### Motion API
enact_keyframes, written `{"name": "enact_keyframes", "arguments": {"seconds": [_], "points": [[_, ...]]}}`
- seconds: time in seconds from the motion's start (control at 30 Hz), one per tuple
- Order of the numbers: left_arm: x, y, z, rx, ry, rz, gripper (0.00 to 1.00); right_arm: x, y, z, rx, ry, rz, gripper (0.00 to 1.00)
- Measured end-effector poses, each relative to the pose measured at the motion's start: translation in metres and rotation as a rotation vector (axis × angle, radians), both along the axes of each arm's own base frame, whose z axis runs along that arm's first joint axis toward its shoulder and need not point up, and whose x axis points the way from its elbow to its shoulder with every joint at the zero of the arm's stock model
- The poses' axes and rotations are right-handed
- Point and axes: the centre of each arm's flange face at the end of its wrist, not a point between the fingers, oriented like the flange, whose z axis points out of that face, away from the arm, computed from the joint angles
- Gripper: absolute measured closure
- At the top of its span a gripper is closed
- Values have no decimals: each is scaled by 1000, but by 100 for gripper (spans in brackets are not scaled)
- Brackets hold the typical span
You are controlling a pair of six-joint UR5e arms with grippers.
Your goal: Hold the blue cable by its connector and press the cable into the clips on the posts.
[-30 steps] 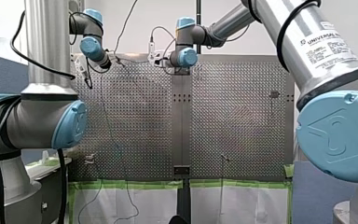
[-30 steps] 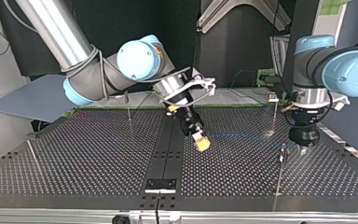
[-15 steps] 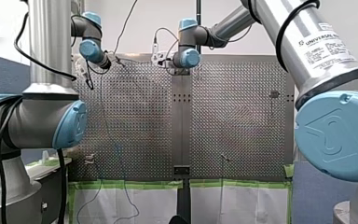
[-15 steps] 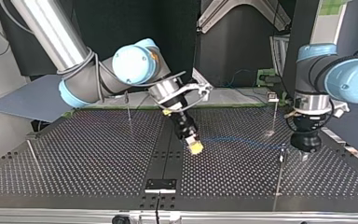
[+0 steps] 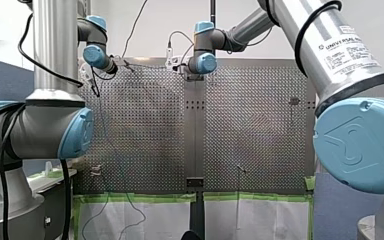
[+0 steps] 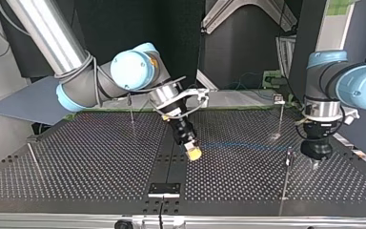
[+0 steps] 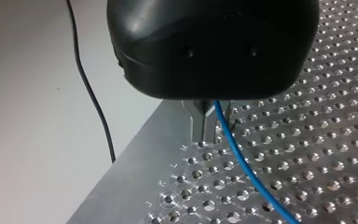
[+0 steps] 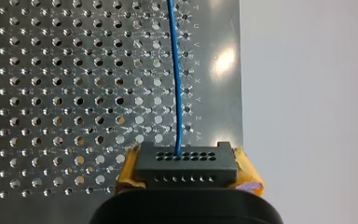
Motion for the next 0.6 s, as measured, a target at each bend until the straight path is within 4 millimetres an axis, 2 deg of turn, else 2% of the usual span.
{"name": "enact_keyframes", "arguments": {"seconds": [0.23, 0.6], "points": [[10, 5, 7, -12, -22, -12, 100, -4, -6, 0, -1, -1, -7, 100], [25, 14, -1, -20, -14, -12, 100, -10, -16, -1, -1, -2, -23, 100]]}}
